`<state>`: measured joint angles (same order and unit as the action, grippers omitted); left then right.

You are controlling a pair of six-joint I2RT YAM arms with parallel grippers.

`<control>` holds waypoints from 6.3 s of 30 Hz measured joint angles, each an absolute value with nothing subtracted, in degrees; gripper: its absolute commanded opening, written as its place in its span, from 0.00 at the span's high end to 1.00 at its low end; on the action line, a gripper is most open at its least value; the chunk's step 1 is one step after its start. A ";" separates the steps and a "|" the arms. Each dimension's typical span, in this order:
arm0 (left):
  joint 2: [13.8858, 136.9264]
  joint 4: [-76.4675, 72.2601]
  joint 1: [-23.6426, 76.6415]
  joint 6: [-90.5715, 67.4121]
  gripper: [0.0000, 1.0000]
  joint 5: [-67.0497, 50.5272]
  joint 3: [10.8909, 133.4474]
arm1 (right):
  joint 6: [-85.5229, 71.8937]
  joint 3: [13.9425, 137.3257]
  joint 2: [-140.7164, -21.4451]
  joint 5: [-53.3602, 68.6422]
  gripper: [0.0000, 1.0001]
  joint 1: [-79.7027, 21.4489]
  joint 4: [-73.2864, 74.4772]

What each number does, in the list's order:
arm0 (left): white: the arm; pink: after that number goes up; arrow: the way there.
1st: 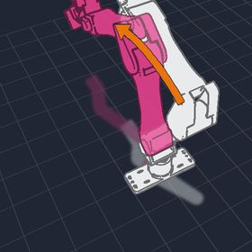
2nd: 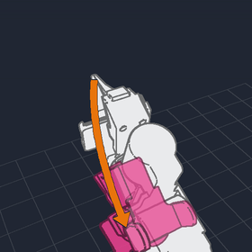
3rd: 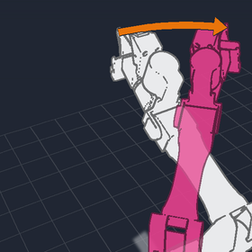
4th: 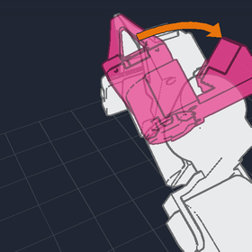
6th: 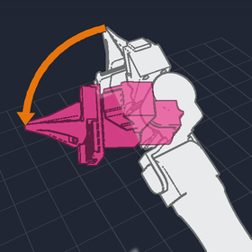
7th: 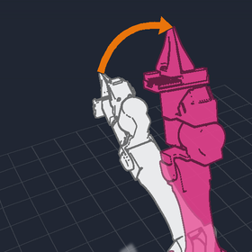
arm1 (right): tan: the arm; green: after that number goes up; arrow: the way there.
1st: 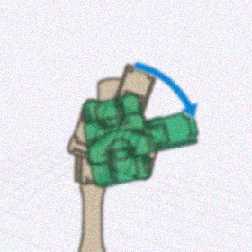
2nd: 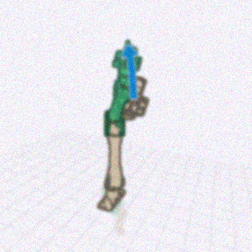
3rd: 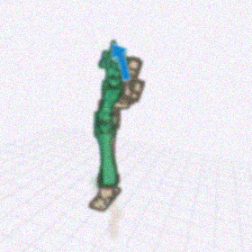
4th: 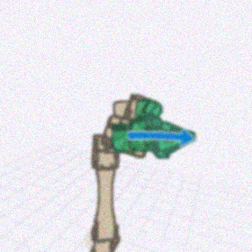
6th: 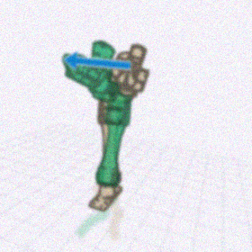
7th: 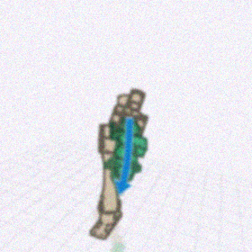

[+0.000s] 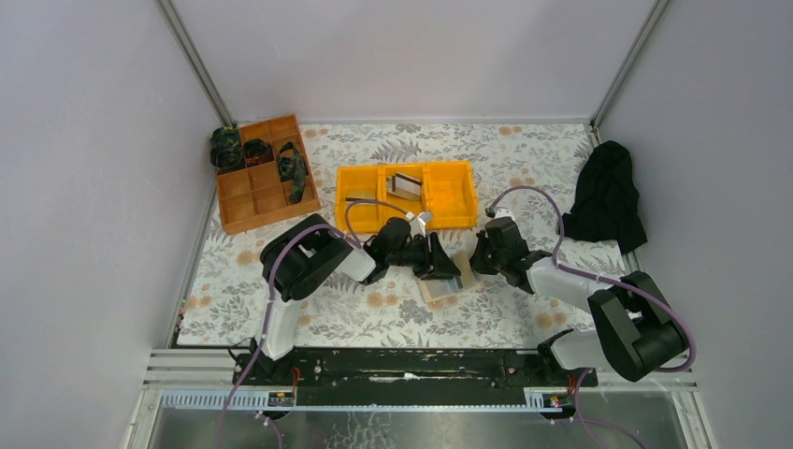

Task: Take the credit cards out of the card holder

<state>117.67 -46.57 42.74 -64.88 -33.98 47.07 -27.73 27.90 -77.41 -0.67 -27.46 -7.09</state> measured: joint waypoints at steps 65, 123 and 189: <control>101.69 -39.55 42.26 -55.55 0.56 -25.41 31.16 | -28.75 27.88 -73.78 5.72 0.84 -28.56 -2.44; 99.37 -37.23 42.33 -54.19 0.57 -23.33 30.37 | -26.85 32.05 -75.00 1.37 0.59 -32.29 2.79; 83.11 -19.14 42.33 -46.94 0.55 -8.36 29.28 | -28.25 39.62 -79.79 2.35 0.66 -44.31 1.41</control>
<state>83.11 -19.14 42.33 -46.94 -8.36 29.28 -28.25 39.62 -79.79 2.35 -44.31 1.41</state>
